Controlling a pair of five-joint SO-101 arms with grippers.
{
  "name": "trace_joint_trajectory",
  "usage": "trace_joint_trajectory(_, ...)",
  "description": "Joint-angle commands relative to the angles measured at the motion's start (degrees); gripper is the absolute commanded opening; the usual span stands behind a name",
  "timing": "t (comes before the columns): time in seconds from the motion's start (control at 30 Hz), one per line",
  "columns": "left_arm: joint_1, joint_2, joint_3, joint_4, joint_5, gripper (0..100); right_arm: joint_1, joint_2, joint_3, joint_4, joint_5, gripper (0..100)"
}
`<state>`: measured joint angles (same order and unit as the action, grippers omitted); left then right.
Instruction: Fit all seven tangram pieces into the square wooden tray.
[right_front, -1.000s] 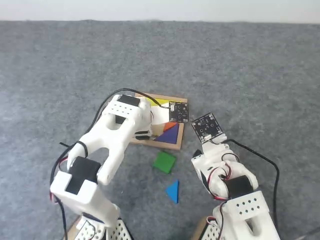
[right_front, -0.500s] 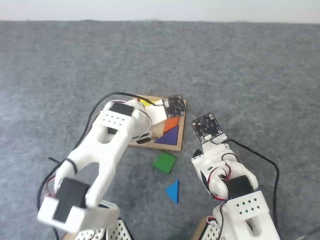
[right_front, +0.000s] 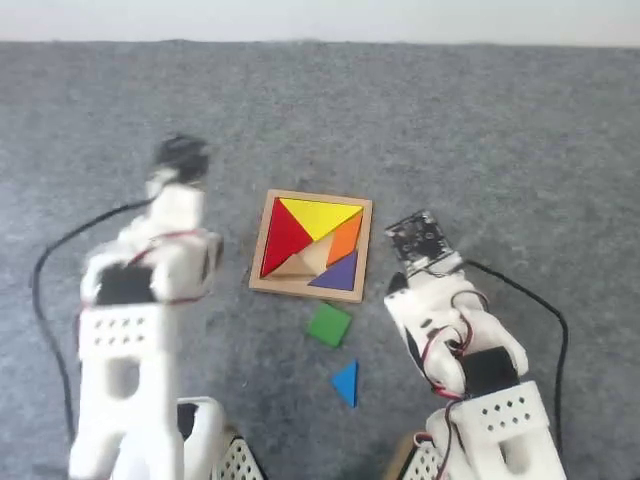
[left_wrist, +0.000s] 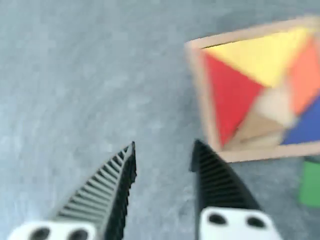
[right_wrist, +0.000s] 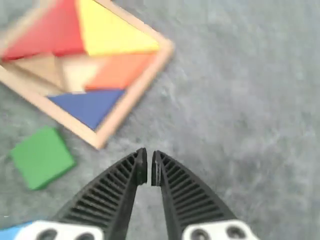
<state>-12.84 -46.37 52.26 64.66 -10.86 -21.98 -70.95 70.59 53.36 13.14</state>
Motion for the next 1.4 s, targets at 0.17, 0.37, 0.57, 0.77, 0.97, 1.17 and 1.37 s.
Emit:
trace_joint_trajectory(0.17, -9.9, -13.5, 18.9, -4.9, -3.4, 1, -11.3, 38.3, -27.3, -0.7, 5.2, 2.7)
trace_joint_trajectory(0.37, -12.9, -23.4, 31.6, -10.5, -9.9, 1, -15.3, 60.4, -38.4, -9.5, 4.7, 2.7)
trace_joint_trajectory(0.57, -13.4, -33.6, 36.1, -8.5, -12.1, 1, -15.3, 70.7, -44.0, -12.5, 1.3, 2.7)
trace_joint_trajectory(0.77, -13.4, -39.9, 38.6, -7.0, -12.1, 1, -15.3, 73.4, -44.6, -16.2, 1.1, 2.7)
trace_joint_trajectory(0.97, -11.5, -42.8, 40.0, -5.9, -12.2, 1, -15.5, 79.6, -47.4, -17.8, 1.1, 2.7)
trace_joint_trajectory(1.17, -10.9, -44.2, 40.6, -5.7, -12.2, 1, -16.1, 81.6, -49.8, -15.3, 1.5, 2.7)
trace_joint_trajectory(1.37, -10.9, -44.5, 40.7, -5.6, -12.2, 1, -18.9, 81.7, -49.5, -13.8, 5.0, 2.8)
